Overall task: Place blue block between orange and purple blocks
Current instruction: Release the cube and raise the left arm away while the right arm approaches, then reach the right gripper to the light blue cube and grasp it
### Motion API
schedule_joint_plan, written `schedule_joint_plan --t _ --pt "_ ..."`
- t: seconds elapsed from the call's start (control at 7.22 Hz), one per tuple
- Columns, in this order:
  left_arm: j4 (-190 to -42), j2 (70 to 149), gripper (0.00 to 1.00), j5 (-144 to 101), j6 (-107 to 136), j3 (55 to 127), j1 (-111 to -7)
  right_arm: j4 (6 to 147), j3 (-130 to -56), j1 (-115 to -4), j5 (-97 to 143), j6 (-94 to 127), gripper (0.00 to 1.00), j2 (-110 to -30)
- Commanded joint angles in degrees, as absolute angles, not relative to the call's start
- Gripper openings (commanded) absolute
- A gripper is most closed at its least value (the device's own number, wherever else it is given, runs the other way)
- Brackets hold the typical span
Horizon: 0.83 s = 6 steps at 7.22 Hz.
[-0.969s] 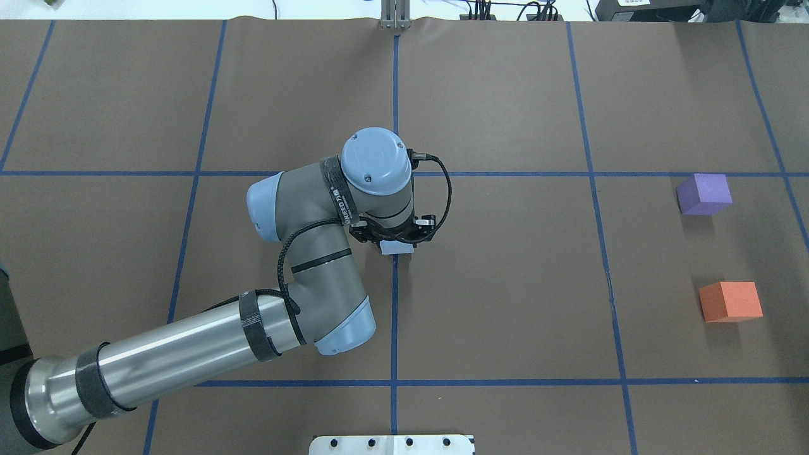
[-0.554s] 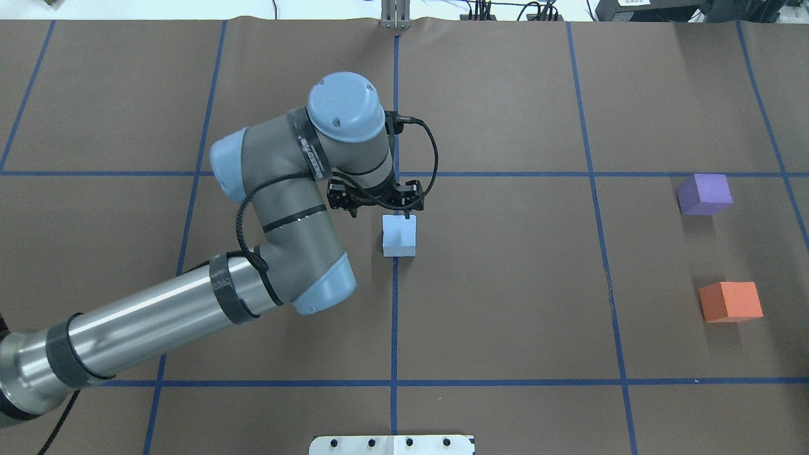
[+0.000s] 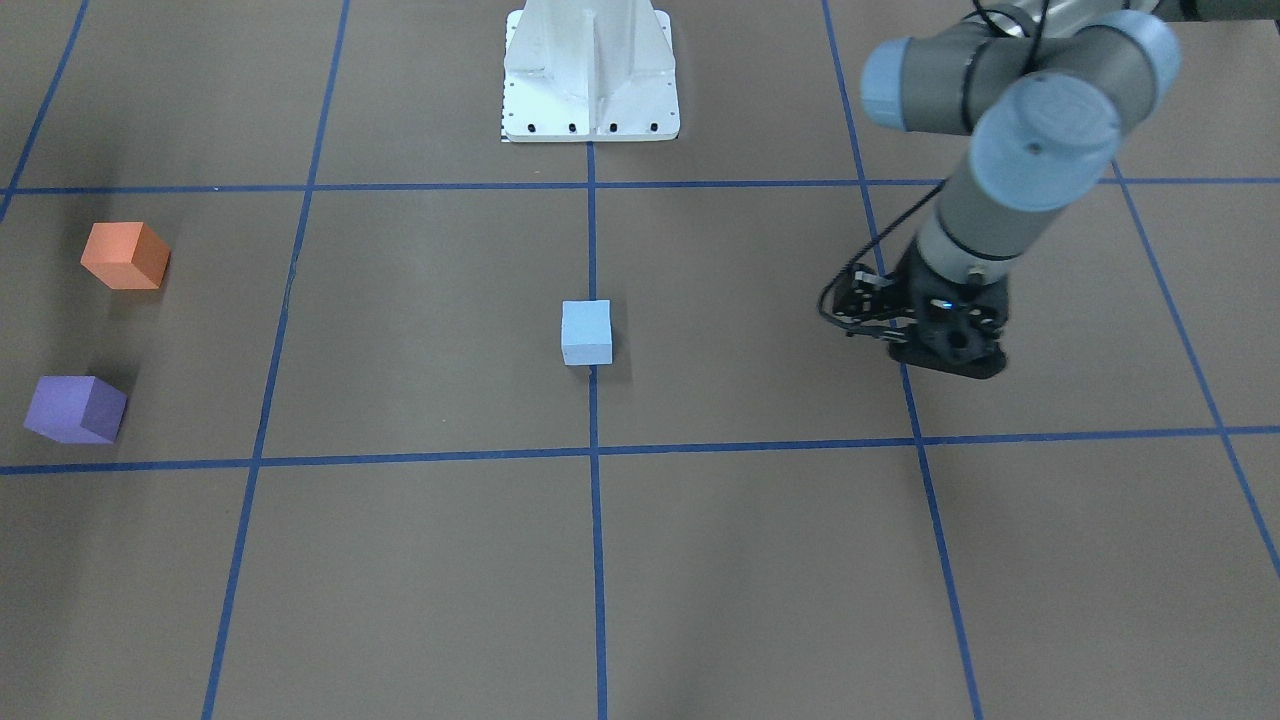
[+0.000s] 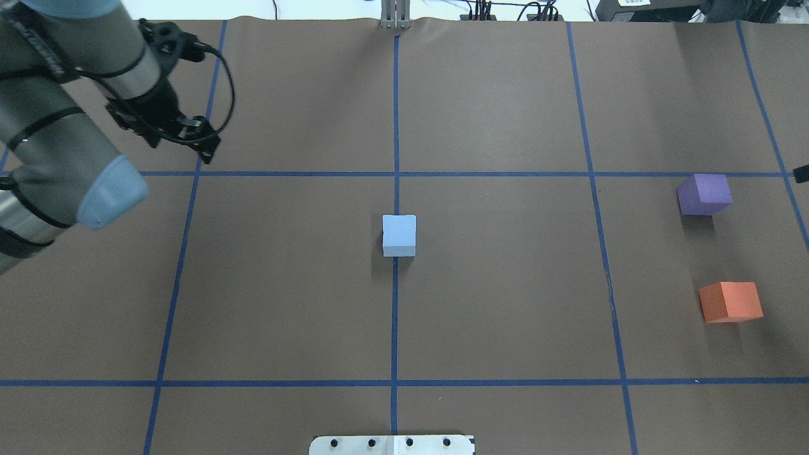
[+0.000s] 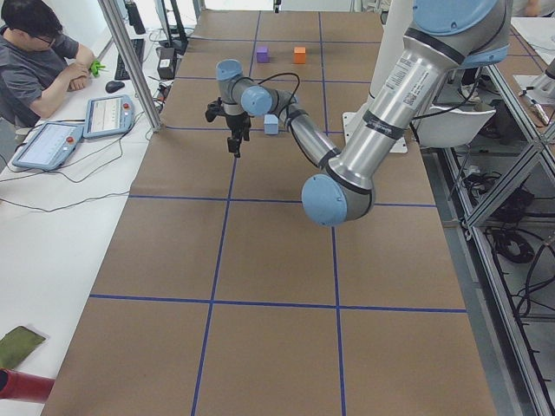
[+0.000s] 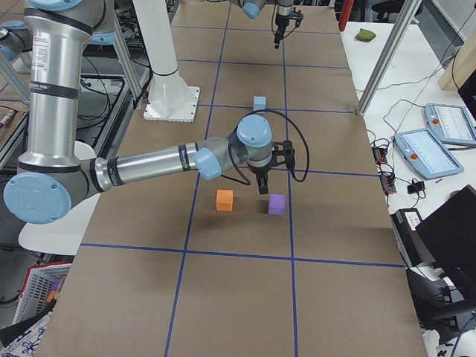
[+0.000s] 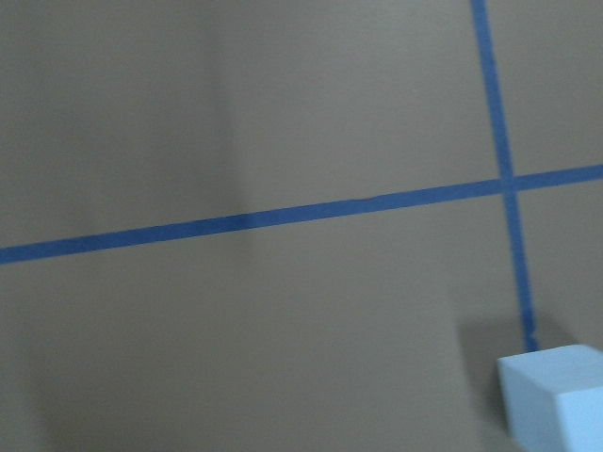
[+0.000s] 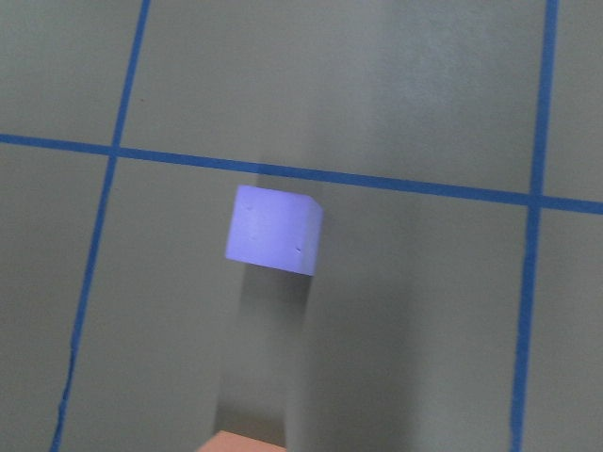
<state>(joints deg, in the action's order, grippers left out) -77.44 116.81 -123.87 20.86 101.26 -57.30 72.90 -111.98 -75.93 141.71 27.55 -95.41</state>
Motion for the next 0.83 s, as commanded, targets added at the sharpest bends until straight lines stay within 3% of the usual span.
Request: schedule_joint_plan --t 0.0,0.28,0.55,0.69 --pt "-76.73 105.43 1.0 -124.27 -2.65 101.96 -71.74 72.42 -114.17 -62.38 134.52 39.87 1.0 -86.87" --pt "-77.6 96.55 1.0 -131.02 -4.39 100.56 -85.18 75.47 -114.0 -46.4 121.7 51.09 1.0 -78.18" --pt "-77.35 94.13 1.0 -130.35 -19.69 95.83 -92.08 96.48 -112.6 -35.21 110.02 53.08 1.0 -60.39" --pt "-77.52 93.35 1.0 -130.25 -23.95 92.93 -93.76 97.98 -109.02 -31.5 105.95 56.65 1.0 -55.25"
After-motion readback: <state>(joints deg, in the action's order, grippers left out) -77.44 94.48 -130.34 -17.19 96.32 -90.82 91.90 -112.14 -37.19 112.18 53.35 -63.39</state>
